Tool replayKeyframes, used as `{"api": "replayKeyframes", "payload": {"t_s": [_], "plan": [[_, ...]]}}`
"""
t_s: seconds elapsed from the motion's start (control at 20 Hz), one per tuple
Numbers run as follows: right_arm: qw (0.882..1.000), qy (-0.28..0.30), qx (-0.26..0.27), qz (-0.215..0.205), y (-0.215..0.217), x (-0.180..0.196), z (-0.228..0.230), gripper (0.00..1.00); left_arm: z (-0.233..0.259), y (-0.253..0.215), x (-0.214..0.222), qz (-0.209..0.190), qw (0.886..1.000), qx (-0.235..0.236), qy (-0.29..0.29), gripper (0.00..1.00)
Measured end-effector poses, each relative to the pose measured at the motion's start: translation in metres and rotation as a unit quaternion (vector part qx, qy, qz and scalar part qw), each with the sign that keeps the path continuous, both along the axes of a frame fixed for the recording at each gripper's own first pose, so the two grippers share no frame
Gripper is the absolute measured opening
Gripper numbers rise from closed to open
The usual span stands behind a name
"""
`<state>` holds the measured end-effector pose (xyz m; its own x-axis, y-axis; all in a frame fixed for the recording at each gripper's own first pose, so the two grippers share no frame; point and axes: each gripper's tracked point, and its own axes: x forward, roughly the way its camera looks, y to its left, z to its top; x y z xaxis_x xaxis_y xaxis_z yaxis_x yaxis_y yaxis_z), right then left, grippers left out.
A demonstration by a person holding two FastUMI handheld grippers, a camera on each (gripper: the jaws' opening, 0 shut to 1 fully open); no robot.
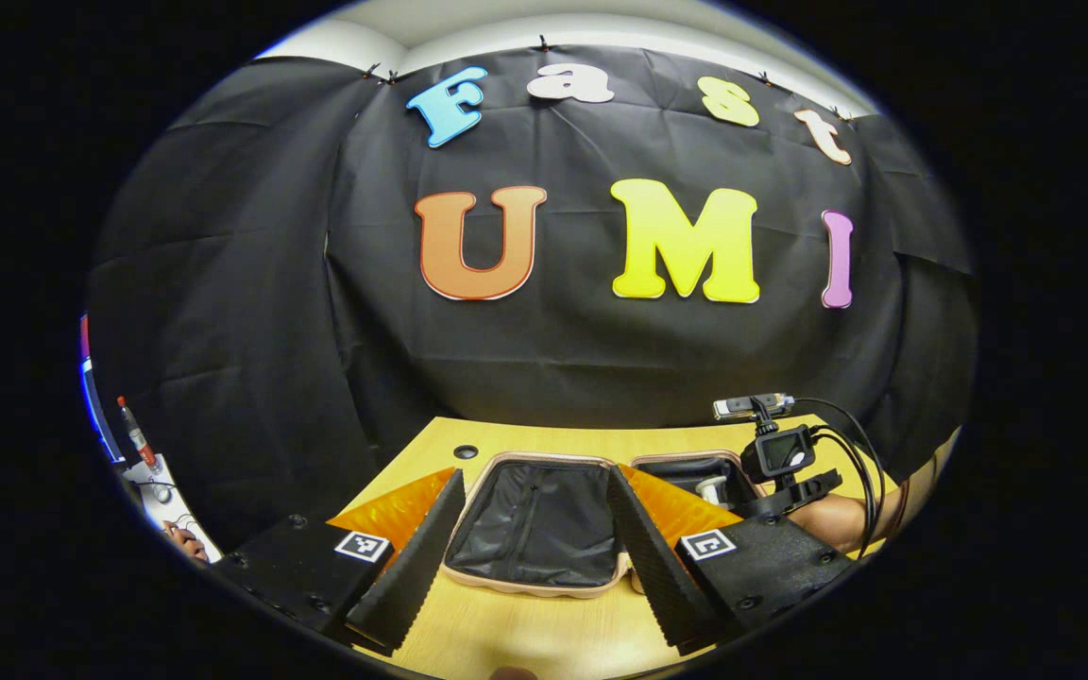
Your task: First open the suitcase, pack the skin care products into it, and then close the suitcase.
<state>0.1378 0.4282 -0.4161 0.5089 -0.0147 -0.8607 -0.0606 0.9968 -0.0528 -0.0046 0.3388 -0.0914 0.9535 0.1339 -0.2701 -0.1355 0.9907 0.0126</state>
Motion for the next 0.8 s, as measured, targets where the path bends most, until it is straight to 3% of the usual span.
{"api": "replayKeyframes", "payload": {"t_s": [0.3, 0.35, 0.5, 0.55, 0.7, 0.8], "plan": [[1.0, 0.023, 0.004, -0.015, 0.001, -0.004, -0.011, 0.46, -0.022, 0.023, 0.001, 0.013, 0.999, -0.014, 0.037, 0.96], [1.0, 0.025, 0.008, -0.013, 0.002, -0.005, -0.01, 0.5, -0.024, 0.03, 0.002, 0.018, 0.999, -0.016, 0.043, 0.96], [1.0, 0.008, 0.019, -0.002, 0.004, -0.004, 0.004, 0.49, -0.031, 0.047, 0.01, 0.027, 0.998, -0.013, 0.052, 0.96], [1.0, -0.001, 0.025, 0.007, 0.006, -0.005, 0.013, 0.62, -0.033, 0.056, 0.014, 0.033, 0.998, -0.019, 0.055, 0.96], [0.996, -0.057, 0.043, 0.046, 0.013, -0.006, 0.06, 0.76, -0.047, 0.085, 0.021, 0.052, 0.996, -0.051, 0.055, 0.96], [0.989, -0.109, 0.049, 0.085, 0.018, -0.009, 0.102, 0.8, -0.062, 0.108, 0.029, 0.071, 0.993, -0.078, 0.061, 0.96]]}}
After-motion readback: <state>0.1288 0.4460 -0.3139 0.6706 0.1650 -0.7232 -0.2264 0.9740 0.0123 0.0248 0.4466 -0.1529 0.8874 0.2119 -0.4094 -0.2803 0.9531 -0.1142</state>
